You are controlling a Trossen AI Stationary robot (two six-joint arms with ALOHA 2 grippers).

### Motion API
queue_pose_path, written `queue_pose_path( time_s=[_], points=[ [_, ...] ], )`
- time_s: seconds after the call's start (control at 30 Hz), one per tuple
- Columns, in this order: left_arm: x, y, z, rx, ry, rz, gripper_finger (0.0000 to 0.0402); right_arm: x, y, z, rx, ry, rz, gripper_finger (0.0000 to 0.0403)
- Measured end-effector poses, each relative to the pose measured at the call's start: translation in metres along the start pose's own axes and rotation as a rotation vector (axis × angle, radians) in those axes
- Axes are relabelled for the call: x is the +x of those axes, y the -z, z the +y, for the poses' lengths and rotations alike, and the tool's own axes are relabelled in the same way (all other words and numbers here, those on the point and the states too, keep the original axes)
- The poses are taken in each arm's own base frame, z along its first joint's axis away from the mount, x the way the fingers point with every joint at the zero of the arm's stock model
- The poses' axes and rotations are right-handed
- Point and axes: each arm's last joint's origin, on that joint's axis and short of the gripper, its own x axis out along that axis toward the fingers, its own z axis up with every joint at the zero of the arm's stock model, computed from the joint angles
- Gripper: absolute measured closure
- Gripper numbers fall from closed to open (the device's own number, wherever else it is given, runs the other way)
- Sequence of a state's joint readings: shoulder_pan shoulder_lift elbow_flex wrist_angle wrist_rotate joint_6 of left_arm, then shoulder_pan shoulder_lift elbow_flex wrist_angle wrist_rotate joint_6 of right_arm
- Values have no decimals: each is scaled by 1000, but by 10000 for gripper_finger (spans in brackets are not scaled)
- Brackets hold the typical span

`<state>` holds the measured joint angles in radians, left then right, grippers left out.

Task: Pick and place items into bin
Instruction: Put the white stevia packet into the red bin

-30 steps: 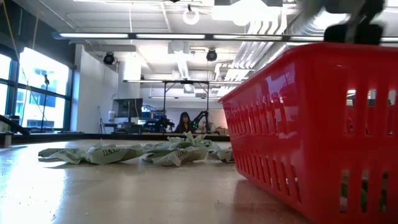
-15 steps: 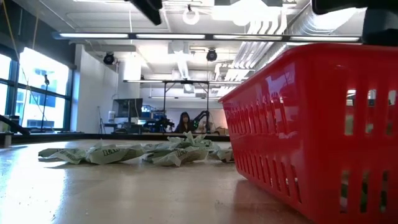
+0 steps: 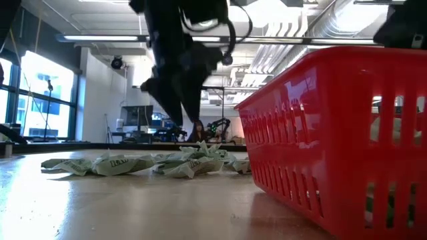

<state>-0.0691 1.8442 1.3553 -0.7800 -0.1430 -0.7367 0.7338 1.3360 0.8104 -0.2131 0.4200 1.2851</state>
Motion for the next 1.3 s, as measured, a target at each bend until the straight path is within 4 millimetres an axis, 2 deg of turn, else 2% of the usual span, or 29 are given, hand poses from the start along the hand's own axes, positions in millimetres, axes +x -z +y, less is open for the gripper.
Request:
queue_pose_path(
  time_s=[0.2,0.37,0.47,0.63,0.8,0.87,1.03,1.2,1.3],
  points=[
    [29,-12,17,-12,-4,76,135,-7,-1,-7,11,63,26,191],
    [49,-10,16,-17,6,131,138,-6,-5,-14,8,117,21,190],
    [58,-10,14,-15,12,139,158,-5,-10,-17,17,143,14,189],
    [63,-11,13,-15,12,121,234,-3,-15,-21,28,170,20,189],
    [58,-13,13,38,11,91,351,-3,-16,-21,13,167,21,190],
    [49,-11,11,60,31,100,379,-3,-16,-20,5,159,19,190],
    [3,6,-6,75,158,123,358,-7,-19,-19,-12,150,-7,189],
    [-51,33,-48,123,435,27,379,-15,-22,-18,-6,126,-5,189],
    [-69,44,-77,138,632,-60,378,-23,-26,-18,-20,106,-14,189]
  ],
)
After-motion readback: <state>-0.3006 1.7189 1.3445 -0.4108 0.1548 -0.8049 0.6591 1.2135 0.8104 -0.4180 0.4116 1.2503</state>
